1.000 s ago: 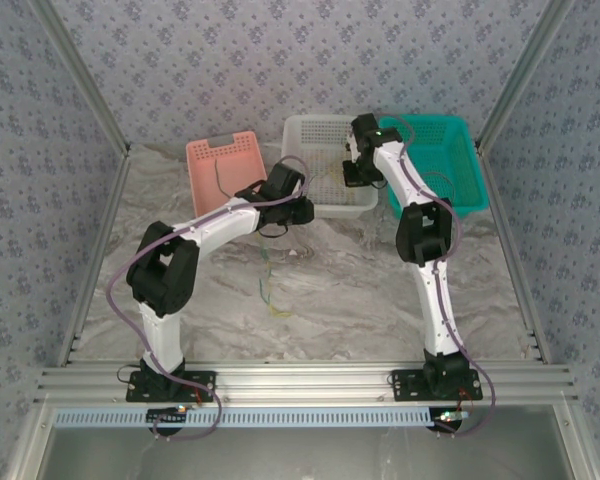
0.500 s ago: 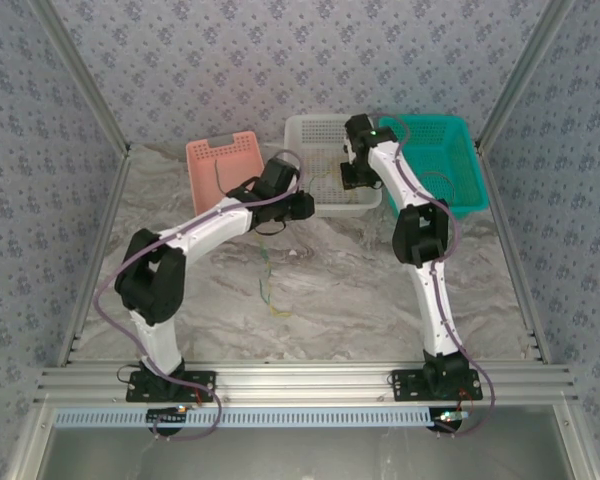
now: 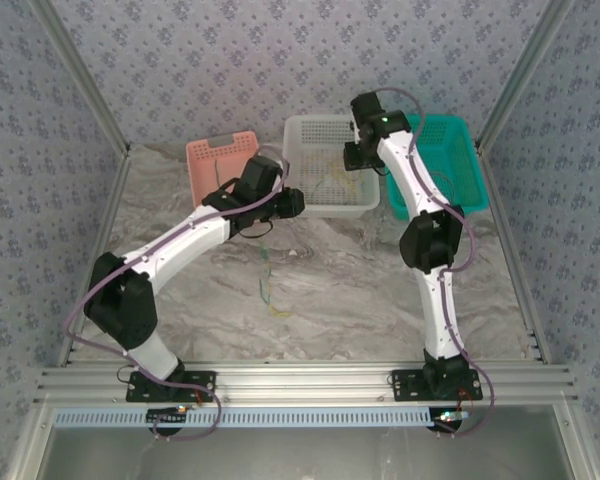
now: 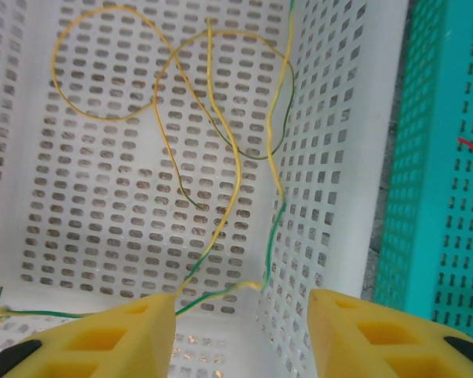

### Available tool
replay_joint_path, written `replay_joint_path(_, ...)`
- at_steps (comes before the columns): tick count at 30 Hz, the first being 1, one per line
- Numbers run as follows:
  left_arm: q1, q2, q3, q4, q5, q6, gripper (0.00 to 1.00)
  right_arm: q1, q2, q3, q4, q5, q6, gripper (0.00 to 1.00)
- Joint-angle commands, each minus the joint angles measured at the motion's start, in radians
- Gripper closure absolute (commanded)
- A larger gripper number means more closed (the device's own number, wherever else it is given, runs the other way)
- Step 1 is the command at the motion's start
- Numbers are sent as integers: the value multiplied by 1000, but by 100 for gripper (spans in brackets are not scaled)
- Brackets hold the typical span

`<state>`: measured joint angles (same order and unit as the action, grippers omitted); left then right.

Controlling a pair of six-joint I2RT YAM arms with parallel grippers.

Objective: Untangle the cables
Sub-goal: Place the cable in the container, then straighten the cable.

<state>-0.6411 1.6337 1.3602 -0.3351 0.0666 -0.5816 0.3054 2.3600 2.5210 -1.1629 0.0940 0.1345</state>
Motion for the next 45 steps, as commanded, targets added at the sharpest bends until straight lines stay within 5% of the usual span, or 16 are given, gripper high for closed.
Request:
replay_joint_path(1,5,-47,-10,-37,-20,-4,65,-5,-25,20,-30,11,28,50)
replay_joint_path(8,10,-153,-96,-79,-86,-9,61,20,-230,-244,124,75,54,51)
replay_joint_path(13,26,-295,-291,-97,-118,-96,44,96,-534,-644,316,108,102,51)
replay_joint_path(19,26,-354,-517,-104,-103,-192,42,311,-891,-1235,653,25,209,50)
replay_joint_path(24,24,-459,-658,-105,-151,-256,51,575,-919,-1499,866,-48,265,49)
replay_joint_path(33,30,-856,-815,-250,-265,-360,61,733,-545,-1264,808,25,593,52)
replay_joint_path(45,32,-900,-793,-269,-224,-334,62,788,-378,-1118,652,133,700,61)
